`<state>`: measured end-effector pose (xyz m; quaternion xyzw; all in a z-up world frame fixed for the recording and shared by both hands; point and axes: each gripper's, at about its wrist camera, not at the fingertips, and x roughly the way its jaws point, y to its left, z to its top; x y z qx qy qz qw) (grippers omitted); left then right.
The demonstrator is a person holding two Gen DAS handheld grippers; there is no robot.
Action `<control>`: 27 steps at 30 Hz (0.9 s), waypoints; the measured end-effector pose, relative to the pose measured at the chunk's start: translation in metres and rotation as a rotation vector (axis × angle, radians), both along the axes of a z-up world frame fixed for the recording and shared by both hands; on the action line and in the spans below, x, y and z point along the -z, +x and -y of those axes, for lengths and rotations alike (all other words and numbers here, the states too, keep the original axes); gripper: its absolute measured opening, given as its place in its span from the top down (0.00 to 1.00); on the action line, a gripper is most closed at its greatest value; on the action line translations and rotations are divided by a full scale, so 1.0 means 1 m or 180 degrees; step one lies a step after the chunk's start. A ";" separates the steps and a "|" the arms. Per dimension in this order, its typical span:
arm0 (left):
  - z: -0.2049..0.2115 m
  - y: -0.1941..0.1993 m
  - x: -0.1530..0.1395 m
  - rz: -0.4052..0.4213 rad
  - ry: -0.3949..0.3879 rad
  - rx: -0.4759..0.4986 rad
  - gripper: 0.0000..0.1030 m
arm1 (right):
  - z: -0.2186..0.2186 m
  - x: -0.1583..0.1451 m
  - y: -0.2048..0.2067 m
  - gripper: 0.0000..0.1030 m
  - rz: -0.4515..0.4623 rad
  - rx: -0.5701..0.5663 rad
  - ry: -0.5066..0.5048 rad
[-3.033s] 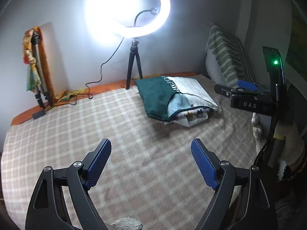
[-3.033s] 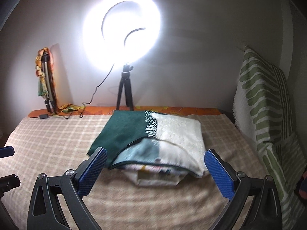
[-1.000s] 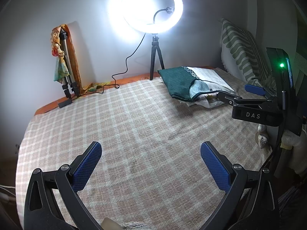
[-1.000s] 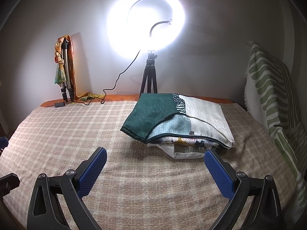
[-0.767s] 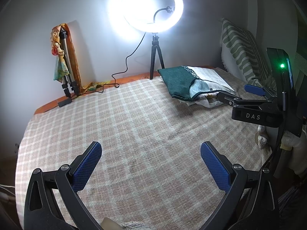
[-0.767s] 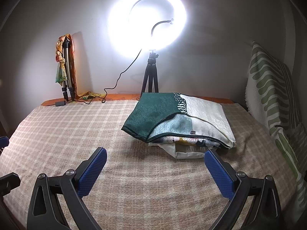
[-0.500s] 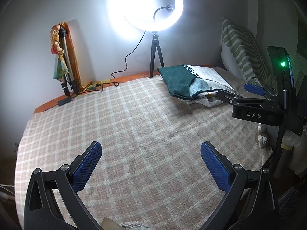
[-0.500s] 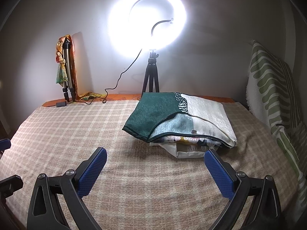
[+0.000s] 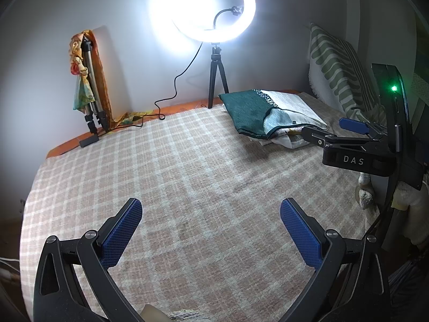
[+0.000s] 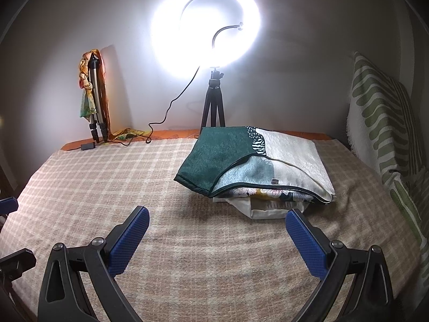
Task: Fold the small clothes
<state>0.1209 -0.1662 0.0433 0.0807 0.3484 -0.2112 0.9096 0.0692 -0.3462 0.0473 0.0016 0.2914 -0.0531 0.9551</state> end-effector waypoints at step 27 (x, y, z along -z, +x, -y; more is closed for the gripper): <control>0.000 -0.001 0.004 -0.0027 -0.0012 0.0005 0.00 | -0.002 0.002 0.001 0.00 -0.0037 -0.0020 0.0051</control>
